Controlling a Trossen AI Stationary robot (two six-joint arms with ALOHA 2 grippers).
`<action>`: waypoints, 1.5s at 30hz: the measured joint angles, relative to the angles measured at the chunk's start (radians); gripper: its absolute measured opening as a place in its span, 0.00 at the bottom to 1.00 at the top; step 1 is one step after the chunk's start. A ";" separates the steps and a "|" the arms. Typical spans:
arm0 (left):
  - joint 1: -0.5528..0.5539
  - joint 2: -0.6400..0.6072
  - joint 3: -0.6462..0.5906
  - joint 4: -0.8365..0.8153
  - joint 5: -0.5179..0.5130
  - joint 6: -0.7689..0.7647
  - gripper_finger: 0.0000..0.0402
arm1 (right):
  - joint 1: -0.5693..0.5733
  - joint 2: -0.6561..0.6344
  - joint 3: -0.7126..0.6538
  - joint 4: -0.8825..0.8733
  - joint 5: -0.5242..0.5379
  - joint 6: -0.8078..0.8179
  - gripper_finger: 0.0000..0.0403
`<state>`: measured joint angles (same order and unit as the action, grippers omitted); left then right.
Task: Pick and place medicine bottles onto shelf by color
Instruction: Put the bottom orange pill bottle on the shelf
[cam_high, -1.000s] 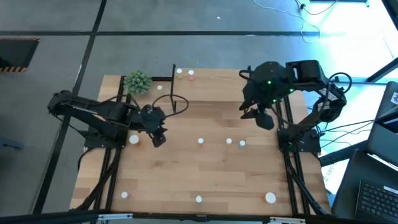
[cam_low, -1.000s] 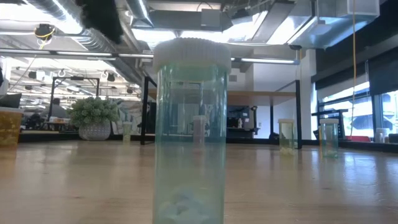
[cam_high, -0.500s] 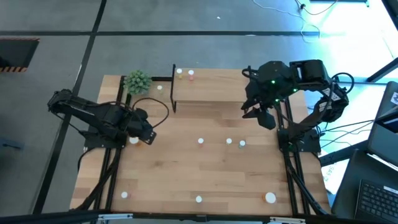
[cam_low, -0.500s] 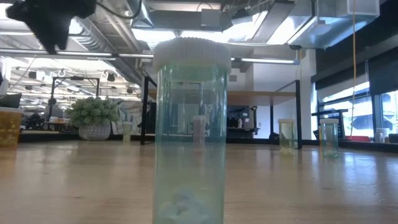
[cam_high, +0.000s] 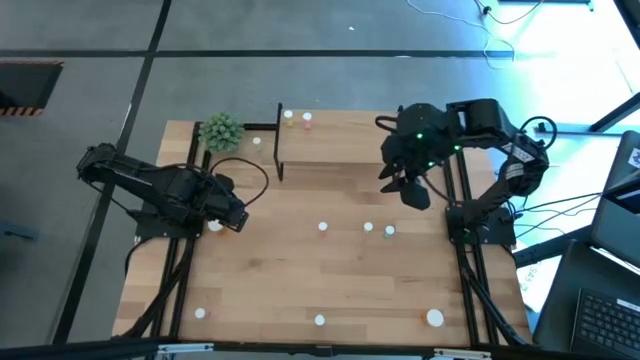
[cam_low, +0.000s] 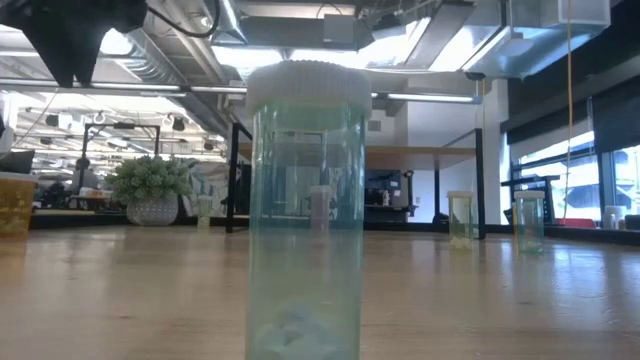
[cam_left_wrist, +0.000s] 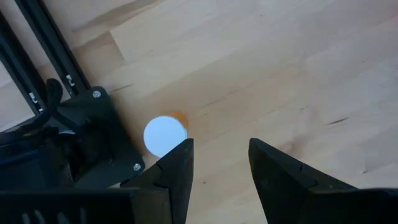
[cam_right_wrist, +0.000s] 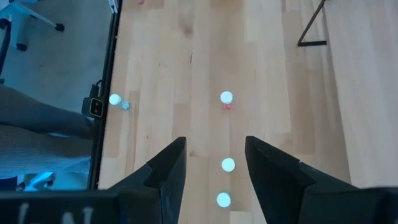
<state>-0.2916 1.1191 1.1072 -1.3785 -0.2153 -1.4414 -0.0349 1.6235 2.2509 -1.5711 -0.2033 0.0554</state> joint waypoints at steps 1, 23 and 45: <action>0.000 0.000 0.000 0.001 0.000 0.000 0.37 | 0.000 0.006 0.000 0.000 -0.003 0.004 0.42; 0.000 0.000 0.000 0.003 -0.002 0.011 0.37 | 0.223 -0.134 -0.079 0.001 -0.063 0.355 0.42; 0.004 0.000 -0.001 0.099 -0.002 0.143 0.37 | 0.628 -0.200 -0.605 0.003 -0.218 1.122 0.42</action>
<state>-0.2874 1.1191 1.1065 -1.2796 -0.2176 -1.2987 0.5930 1.4235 1.6461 -1.5681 -0.4213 1.1770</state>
